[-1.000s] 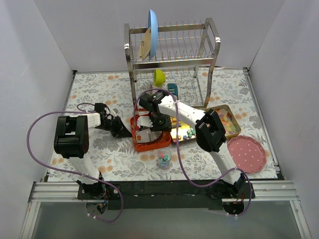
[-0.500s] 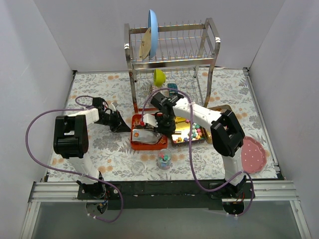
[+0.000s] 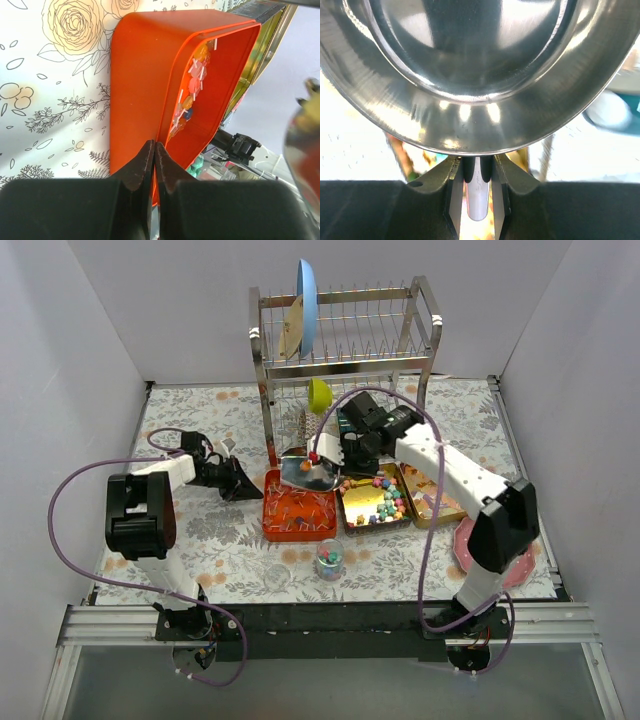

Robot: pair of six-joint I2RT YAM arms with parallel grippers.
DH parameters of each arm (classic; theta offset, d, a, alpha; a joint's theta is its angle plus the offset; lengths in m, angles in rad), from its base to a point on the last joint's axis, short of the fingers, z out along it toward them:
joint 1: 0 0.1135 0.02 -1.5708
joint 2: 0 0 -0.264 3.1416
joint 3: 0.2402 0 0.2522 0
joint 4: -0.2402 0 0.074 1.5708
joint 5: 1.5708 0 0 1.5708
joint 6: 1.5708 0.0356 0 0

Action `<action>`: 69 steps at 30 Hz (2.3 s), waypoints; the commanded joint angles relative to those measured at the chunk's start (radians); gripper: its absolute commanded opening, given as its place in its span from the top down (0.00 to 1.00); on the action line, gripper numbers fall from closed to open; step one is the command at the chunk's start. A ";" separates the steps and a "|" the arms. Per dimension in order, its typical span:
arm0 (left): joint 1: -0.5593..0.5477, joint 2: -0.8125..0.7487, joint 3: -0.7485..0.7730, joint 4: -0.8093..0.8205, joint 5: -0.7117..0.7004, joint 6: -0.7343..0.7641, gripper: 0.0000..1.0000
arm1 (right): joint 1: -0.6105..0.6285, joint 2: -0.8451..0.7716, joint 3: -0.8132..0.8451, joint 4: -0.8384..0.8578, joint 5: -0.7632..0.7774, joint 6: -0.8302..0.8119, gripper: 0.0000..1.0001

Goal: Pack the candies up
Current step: Scoop the fake candies from the storage box, then place the fake candies in the packing bottle.

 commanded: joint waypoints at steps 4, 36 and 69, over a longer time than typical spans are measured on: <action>0.014 -0.087 0.045 0.012 0.000 0.012 0.88 | 0.020 -0.228 -0.081 -0.094 0.170 -0.190 0.99; 0.089 -0.130 0.103 0.048 -0.092 -0.007 0.77 | 0.295 -0.409 -0.169 -0.335 0.756 -0.443 0.99; 0.054 -0.353 -0.094 0.219 0.386 0.081 0.61 | 0.270 -0.234 0.107 -0.341 0.562 -0.204 0.99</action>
